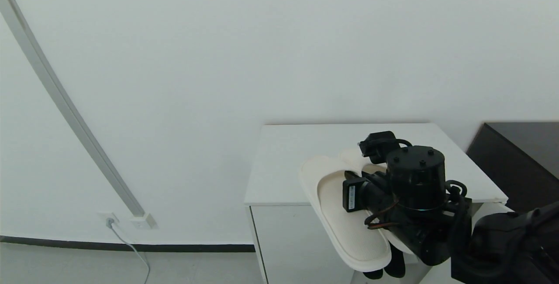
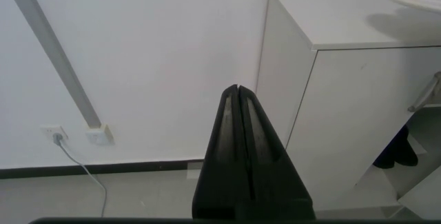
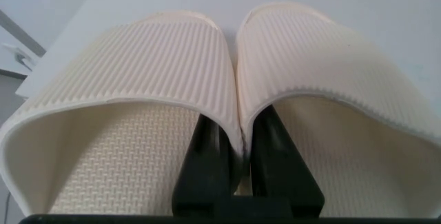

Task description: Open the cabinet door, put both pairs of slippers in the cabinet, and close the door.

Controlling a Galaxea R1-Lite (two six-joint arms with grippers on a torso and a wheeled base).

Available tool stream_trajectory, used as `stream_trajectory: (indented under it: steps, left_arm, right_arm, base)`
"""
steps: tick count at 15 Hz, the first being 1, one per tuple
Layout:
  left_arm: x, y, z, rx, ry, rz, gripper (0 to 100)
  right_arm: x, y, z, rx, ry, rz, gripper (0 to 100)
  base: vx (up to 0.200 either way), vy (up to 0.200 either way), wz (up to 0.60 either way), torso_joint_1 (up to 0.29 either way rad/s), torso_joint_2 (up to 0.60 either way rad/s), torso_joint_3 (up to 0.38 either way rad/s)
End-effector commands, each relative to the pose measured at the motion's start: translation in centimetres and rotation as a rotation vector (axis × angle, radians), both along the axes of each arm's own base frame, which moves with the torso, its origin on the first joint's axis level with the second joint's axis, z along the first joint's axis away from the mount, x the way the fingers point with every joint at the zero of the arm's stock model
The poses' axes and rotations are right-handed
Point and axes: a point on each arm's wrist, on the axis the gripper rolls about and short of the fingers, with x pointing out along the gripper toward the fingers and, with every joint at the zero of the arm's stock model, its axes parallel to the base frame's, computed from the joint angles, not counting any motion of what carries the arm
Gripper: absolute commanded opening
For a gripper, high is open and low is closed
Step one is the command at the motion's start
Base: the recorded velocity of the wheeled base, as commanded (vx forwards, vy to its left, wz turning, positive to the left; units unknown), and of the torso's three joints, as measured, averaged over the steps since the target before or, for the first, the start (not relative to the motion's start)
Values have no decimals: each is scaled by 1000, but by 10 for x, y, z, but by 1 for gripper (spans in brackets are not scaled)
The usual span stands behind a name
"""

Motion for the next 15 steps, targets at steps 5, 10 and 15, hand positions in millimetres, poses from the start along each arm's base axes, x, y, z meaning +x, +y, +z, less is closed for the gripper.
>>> stream_trajectory:
  steps: [5,10,15]
  left_arm:
    - [0,0,0,-1,1,0,0]
    - [0,0,0,-1,1,0,0]
    - [0,0,0,-1,1,0,0]
  right_arm:
    - [-6,4,1,1,-3,17,0]
    - [-6,4,0,-2,-1,17,0]
    - [-6,4,0,-3,0,17,0]
  base:
    - [-160,0,0,3,0,0]
    - [-200,0,0,3,4,5]
    - [-80,0,0,0,0,2]
